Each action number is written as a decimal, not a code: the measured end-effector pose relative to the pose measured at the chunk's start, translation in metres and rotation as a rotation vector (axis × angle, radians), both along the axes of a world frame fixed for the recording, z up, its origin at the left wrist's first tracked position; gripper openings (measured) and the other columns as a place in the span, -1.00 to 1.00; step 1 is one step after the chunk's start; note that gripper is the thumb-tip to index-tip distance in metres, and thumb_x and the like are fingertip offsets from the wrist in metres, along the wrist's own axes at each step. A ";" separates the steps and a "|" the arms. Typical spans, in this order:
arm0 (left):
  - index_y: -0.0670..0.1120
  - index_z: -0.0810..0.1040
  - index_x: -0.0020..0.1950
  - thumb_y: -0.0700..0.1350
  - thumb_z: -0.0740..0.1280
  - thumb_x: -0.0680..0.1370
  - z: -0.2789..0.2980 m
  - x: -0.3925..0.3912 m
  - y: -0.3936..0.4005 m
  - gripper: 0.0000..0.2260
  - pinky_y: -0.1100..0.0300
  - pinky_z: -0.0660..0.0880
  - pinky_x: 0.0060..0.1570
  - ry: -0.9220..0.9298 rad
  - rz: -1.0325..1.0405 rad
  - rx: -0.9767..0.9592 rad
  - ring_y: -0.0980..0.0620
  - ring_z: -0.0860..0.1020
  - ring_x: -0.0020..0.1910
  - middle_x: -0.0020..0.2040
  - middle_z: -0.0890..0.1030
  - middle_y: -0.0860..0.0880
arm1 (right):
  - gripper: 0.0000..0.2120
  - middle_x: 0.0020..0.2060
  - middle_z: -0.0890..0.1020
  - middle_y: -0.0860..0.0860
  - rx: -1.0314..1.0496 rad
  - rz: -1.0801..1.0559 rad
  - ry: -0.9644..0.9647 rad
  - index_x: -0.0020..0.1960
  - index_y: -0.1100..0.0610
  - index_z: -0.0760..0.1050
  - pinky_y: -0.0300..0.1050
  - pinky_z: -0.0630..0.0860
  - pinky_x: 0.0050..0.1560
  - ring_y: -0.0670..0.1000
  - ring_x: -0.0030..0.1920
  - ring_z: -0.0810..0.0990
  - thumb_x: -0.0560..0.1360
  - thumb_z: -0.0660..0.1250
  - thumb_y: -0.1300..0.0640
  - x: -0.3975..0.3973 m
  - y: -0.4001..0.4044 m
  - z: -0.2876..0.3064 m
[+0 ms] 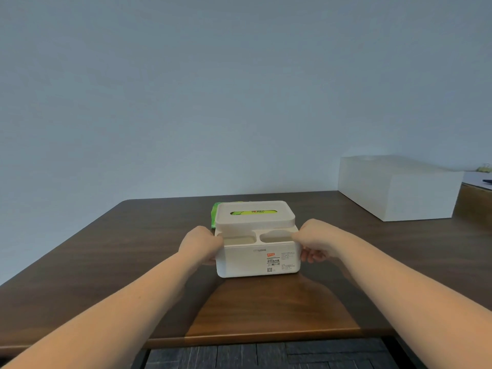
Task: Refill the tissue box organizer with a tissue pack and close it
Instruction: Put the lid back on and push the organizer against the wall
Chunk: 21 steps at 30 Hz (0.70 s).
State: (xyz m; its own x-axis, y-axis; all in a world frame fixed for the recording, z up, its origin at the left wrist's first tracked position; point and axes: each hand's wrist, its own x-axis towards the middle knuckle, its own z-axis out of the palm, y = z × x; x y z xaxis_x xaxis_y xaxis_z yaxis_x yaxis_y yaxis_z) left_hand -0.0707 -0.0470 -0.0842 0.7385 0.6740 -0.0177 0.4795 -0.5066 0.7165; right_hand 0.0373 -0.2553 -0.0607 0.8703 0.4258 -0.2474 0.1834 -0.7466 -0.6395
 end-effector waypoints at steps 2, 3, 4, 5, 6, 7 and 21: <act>-0.13 0.37 -0.41 -0.10 0.18 0.51 0.001 0.000 -0.001 -0.70 0.09 0.60 -0.16 0.026 0.004 0.144 -0.15 0.66 -0.31 -0.43 0.58 -0.08 | -0.79 -0.41 0.56 0.20 0.031 -0.041 -0.029 -0.26 0.29 0.46 -0.31 0.33 -0.60 0.03 -0.58 0.43 0.47 0.09 0.33 0.001 0.004 -0.001; -0.12 0.36 -0.42 -0.12 0.19 0.50 0.001 0.000 -0.002 -0.72 0.12 0.55 -0.25 0.028 0.007 0.199 -0.13 0.63 -0.32 -0.44 0.57 -0.07 | -0.80 -0.42 0.53 0.20 0.057 -0.065 -0.041 -0.28 0.27 0.43 -0.30 0.35 -0.62 0.05 -0.58 0.44 0.46 0.10 0.37 0.003 0.005 -0.002; -0.12 0.33 -0.42 -0.13 0.19 0.49 0.001 0.001 -0.003 -0.72 0.16 0.48 -0.32 0.024 0.009 0.243 -0.12 0.59 -0.34 -0.45 0.53 -0.06 | -0.81 -0.40 0.53 0.21 0.085 -0.090 -0.044 -0.28 0.26 0.42 -0.28 0.39 -0.61 0.07 -0.55 0.46 0.46 0.12 0.40 0.005 0.006 -0.003; -0.12 0.30 -0.44 -0.13 0.19 0.48 0.001 0.002 -0.005 -0.72 0.19 0.39 -0.40 0.011 0.010 0.279 -0.10 0.53 -0.38 -0.47 0.49 -0.05 | -0.82 -0.36 0.53 0.22 0.107 -0.114 -0.036 -0.27 0.26 0.43 -0.24 0.45 -0.58 0.10 -0.51 0.49 0.45 0.14 0.42 0.008 0.006 -0.005; -0.12 0.27 -0.45 -0.14 0.19 0.48 0.002 0.004 -0.007 -0.70 0.22 0.30 -0.46 -0.004 0.011 0.307 -0.07 0.45 -0.42 -0.48 0.44 -0.04 | -0.82 -0.33 0.55 0.23 0.126 -0.135 -0.020 -0.25 0.28 0.45 -0.18 0.51 -0.53 0.13 -0.47 0.53 0.44 0.16 0.45 0.010 0.005 -0.005; -0.12 0.25 -0.46 -0.15 0.19 0.49 0.003 0.007 -0.010 -0.68 0.22 0.23 -0.48 -0.019 0.010 0.329 -0.04 0.38 -0.45 -0.50 0.39 -0.03 | -0.83 -0.30 0.58 0.24 0.139 -0.151 -0.004 -0.23 0.29 0.47 -0.12 0.59 -0.44 0.15 -0.44 0.57 0.43 0.18 0.47 0.013 0.003 -0.006; -0.11 0.21 -0.44 -0.10 0.17 0.55 0.021 0.131 -0.072 -0.63 0.10 0.33 -0.32 -0.095 -0.144 0.411 -0.28 0.54 -0.09 -0.20 0.58 -0.26 | -0.80 -0.23 0.67 0.23 0.180 -0.362 -0.130 -0.19 0.30 0.50 0.15 0.63 0.07 0.28 -0.08 0.69 0.28 0.40 0.51 0.110 -0.060 -0.003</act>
State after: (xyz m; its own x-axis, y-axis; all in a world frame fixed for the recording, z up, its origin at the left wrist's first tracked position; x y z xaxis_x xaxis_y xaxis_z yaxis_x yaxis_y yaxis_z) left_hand 0.0607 -0.1187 -0.0630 0.8108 0.5010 0.3027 0.3248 -0.8153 0.4793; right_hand 0.1478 -0.3155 -0.0635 0.9907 0.1131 -0.0752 0.0177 -0.6564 -0.7542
